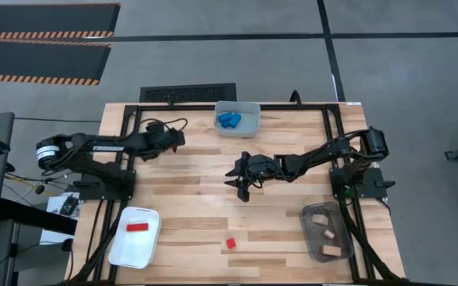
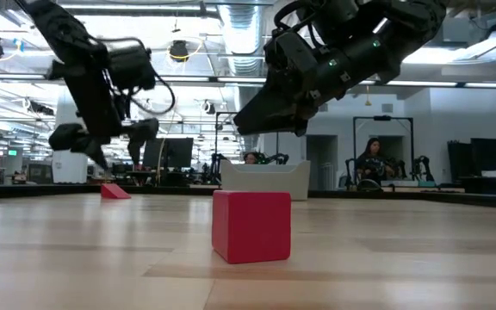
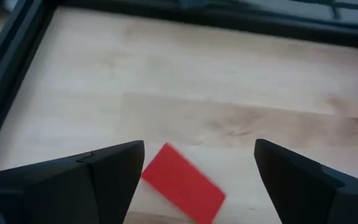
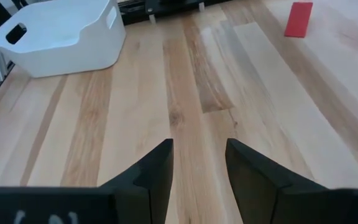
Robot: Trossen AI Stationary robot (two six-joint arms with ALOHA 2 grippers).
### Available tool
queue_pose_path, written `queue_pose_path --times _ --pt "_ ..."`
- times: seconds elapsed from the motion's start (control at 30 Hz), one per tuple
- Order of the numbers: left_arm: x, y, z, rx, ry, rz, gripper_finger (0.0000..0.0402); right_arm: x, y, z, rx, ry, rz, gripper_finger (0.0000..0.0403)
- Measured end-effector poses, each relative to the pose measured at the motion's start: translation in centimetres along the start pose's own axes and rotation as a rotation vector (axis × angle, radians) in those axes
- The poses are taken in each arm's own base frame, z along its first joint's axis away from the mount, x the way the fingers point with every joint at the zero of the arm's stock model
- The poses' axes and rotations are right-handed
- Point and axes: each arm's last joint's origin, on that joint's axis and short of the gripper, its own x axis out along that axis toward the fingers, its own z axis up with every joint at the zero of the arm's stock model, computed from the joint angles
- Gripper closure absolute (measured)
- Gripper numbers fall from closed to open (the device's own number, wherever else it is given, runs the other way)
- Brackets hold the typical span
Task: Sort & place blocks by color
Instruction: Put the red triangle block into the white bin
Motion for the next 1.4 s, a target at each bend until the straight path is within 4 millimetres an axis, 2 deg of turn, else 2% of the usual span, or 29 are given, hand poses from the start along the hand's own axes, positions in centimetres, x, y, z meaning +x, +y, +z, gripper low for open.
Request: queue_pose_path --times 0.3,0.47,0.67,0.83,1.13,1.27,1.4 --pt "2.9 0.0 -2.7 -0.145 0.072 0.140 0.0104 -0.1 0.9 -0.5 0.012 0.035 0.036 0.0230" --pt "3.7 -0.1 -3.2 -0.135 0.043 0.175 0.0104 -0.1 1.6 -0.9 -0.007 0.063 0.050 0.0229" --pt "3.6 -0.2 -3.1 -0.068 0.048 0.164 0.0113 -0.1 1.5 -1.2 -0.012 0.091 0.044 0.0232" --pt "3.6 -0.6 -2.9 0.040 0.066 0.150 0.0159 -0.1 1.3 -1.2 -0.009 0.093 0.033 0.0234" --pt "3.5 -0.7 -2.8 0.164 0.062 0.146 0.0298 -0.1 1.2 -1.3 -0.010 0.111 0.028 0.0237" --pt "3.4 -1.0 -2.7 0.183 0.074 0.135 0.0299 -0.2 1.1 -1.6 -0.014 0.134 0.021 0.0238" --pt "2.4 -2.9 -2.1 0.256 0.069 0.063 0.0295 -0.2 1.1 -1.7 -0.035 0.145 0.013 0.0237"
